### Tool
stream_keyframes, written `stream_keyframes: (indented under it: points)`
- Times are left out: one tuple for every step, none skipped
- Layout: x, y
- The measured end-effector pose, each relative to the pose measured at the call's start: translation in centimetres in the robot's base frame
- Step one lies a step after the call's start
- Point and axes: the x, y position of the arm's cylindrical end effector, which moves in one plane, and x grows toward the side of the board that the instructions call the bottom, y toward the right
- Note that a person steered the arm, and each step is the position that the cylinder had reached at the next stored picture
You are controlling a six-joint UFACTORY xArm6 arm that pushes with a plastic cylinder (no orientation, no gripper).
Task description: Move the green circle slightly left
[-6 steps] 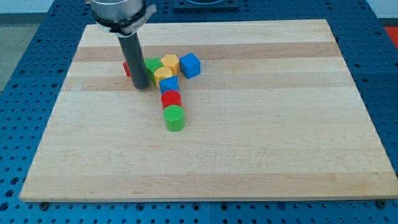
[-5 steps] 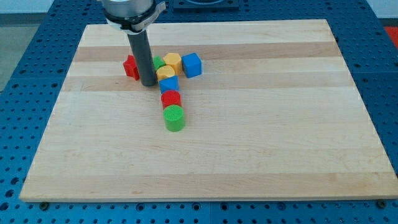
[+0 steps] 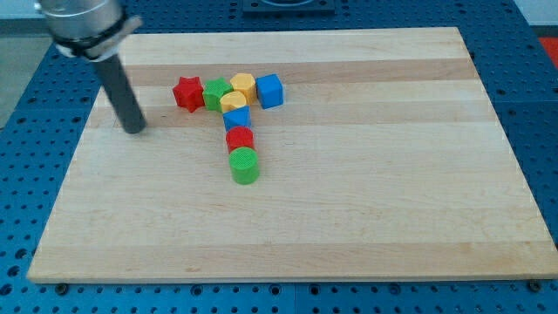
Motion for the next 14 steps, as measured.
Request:
stream_keyframes:
  points:
    - [-1.7,-2.5]
    - [-3.3,-2.7]
    - [0.5,-1.9]
    - [5.4,2.7]
    - [10.8,7.6]
    - [17.0,11.1]
    - [19.3,17.3]
    - [18.8,23.7]
    - [17.5,24.9]
    - [13.6,25.5]
    - [10.8,25.6]
    - [9.9,25.2]
    - [9.8,24.7]
    - [9.5,24.5]
